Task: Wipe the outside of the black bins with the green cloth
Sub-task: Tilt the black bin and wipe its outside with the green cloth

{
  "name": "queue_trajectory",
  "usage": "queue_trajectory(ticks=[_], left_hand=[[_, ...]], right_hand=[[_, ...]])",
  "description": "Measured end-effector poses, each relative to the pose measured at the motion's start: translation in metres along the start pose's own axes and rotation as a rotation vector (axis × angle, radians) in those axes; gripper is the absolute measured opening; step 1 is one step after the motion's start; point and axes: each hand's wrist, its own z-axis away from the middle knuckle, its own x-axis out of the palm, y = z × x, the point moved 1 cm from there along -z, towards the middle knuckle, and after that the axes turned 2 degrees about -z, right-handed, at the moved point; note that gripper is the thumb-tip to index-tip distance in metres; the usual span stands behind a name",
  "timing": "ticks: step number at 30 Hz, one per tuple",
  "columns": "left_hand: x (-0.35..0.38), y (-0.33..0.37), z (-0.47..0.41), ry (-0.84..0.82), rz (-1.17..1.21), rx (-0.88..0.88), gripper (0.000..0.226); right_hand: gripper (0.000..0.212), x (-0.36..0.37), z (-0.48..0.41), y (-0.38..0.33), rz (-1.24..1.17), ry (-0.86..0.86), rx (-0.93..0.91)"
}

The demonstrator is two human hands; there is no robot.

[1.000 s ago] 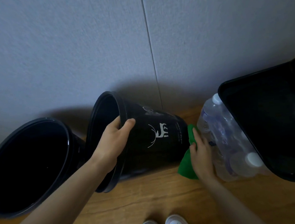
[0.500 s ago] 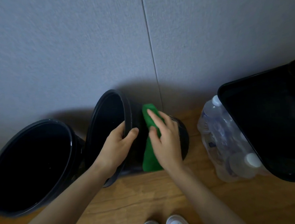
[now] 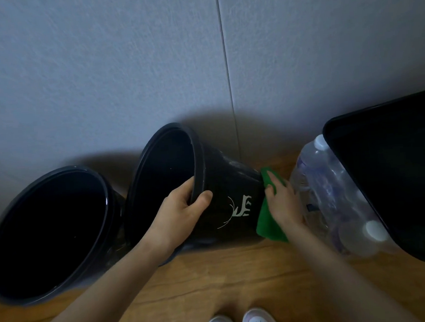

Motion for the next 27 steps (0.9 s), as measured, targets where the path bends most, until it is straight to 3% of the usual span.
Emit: queue_trajectory(ticks=[4,10,13,16,20,22,25,27], left_hand=[[0.002,-0.002,0.004,-0.030,0.014,-0.013,0.026],[0.002,-0.001,0.005,0.002,0.017,0.004,0.025],[0.003,-0.001,0.006,0.016,-0.003,0.020,0.024],[0.002,-0.001,0.006,0.024,0.012,0.018,0.027],[0.000,0.000,0.009,-0.019,0.015,0.025,0.025],[0.001,0.000,0.009,-0.045,-0.031,0.043,0.022],[0.001,-0.001,0.008,-0.046,-0.076,0.055,0.022],[0.002,0.000,0.006,-0.033,-0.103,0.067,0.023]], right_hand=[[0.045,0.007,0.011,-0.011,0.011,0.066,-0.066],[0.043,-0.003,0.055,-0.088,-0.146,0.140,-0.500],[0.045,-0.003,0.067,-0.097,-0.149,0.170,-0.632],[0.046,0.000,0.046,-0.071,-0.074,0.134,-0.554],[0.044,0.004,0.006,-0.010,-0.011,0.030,-0.160],[0.044,0.004,0.000,0.004,-0.006,0.008,-0.070],[0.044,0.003,0.009,-0.010,-0.019,0.047,-0.091],[0.045,-0.003,0.024,-0.036,-0.066,0.082,-0.207]])
